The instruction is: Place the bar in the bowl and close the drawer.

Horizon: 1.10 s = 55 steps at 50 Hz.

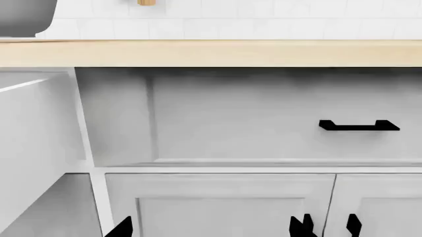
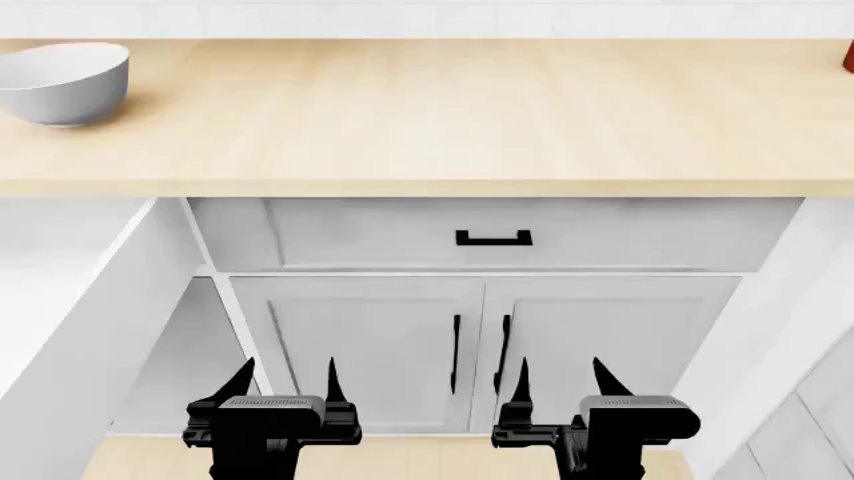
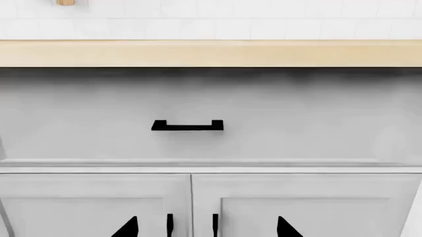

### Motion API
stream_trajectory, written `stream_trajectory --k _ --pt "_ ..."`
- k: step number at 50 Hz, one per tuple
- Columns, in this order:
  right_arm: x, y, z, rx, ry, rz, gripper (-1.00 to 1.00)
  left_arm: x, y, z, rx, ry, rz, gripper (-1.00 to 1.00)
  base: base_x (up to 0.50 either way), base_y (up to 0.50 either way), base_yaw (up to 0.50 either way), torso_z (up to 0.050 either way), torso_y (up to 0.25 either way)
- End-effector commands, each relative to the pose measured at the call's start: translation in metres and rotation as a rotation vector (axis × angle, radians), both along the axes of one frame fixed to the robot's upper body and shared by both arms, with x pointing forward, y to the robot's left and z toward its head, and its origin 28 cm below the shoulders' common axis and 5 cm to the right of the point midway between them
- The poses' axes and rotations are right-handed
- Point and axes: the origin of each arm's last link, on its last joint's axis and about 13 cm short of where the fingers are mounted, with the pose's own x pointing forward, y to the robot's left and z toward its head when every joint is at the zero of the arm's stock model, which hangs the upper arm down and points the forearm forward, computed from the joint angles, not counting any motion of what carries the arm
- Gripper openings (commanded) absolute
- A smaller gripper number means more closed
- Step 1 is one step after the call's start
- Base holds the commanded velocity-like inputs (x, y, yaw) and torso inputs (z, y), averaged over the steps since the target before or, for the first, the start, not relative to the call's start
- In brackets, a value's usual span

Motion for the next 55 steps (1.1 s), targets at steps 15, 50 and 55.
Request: stream_trajectory --k 15,50,55 --pt "-0.009 -0.004 0.037 0.045 -0.092 0.0 1.0 -0.013 0.001 0.022 -0.004 -0.066 -0.014 1.0 0.0 0.0 0.0 0.0 0.0" --pt "-0.078 -0.015 0.129 0.071 -0.265 0.012 1.0 -0.081 -0.003 0.122 -0.013 -0.24 -0.049 1.0 0.0 0.0 0.0 0.019 0.007" --pt "-0.079 -0.014 0.129 0.069 -0.265 0.017 1.0 -0.083 -0.003 0.122 -0.009 -0.245 -0.048 1.0 0.0 0.0 0.0 0.05 0.0"
